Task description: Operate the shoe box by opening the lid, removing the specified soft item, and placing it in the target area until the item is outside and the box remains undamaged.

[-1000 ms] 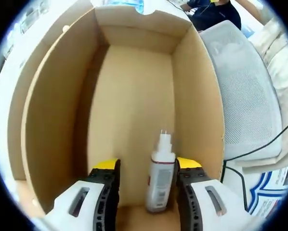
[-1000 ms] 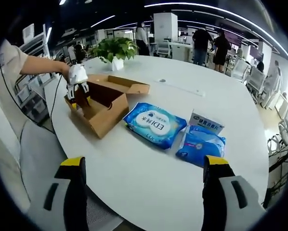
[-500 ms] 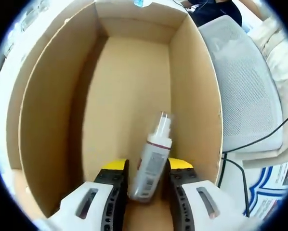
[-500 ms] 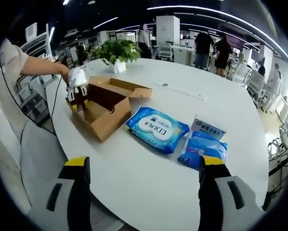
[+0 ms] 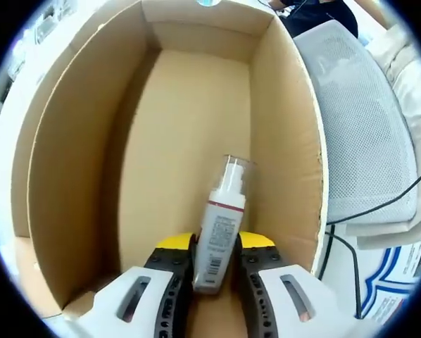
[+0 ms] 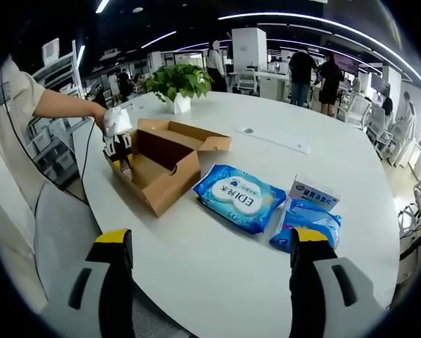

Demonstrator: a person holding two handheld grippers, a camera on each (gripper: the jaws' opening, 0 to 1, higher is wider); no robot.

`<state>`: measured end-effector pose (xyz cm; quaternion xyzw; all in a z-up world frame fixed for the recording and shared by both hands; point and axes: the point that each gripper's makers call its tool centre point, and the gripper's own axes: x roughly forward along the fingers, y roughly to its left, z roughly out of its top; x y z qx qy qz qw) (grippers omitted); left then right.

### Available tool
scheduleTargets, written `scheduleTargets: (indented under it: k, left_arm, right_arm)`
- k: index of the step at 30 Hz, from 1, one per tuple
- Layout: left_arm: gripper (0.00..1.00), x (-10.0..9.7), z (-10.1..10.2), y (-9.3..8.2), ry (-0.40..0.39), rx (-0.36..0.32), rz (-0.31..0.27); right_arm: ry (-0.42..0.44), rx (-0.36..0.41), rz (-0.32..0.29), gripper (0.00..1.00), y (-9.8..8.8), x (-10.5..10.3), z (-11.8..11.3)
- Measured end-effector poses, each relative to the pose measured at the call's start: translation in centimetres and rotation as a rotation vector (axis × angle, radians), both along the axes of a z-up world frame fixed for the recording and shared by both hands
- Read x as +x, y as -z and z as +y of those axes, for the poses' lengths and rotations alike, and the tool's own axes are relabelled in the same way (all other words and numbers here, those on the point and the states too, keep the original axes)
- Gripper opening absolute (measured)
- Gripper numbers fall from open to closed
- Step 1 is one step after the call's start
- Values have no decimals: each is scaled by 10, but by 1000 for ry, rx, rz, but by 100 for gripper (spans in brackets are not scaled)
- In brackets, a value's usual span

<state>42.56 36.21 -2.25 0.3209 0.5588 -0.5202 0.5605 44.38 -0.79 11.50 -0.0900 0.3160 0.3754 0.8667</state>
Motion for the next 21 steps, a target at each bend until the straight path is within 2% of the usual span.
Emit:
scheduleTargets:
  k: [6, 8, 12, 21]
  left_arm:
    - [19, 1, -1, -4, -4, -5, -11]
    - [19, 2, -1, -6, -22, -6, -16]
    - [18, 2, -3, -12, -50, -18, -17]
    - [17, 7, -5, -25, -84, -32, -61]
  right_arm:
    - [-11, 10, -19, 85, -3, -1, 4]
    - [-7, 9, -40, 82, -7, 1, 3]
    - [2, 33, -50, 82, -13, 2, 4]
    - [-15, 59, -65, 79, -21, -1, 11]
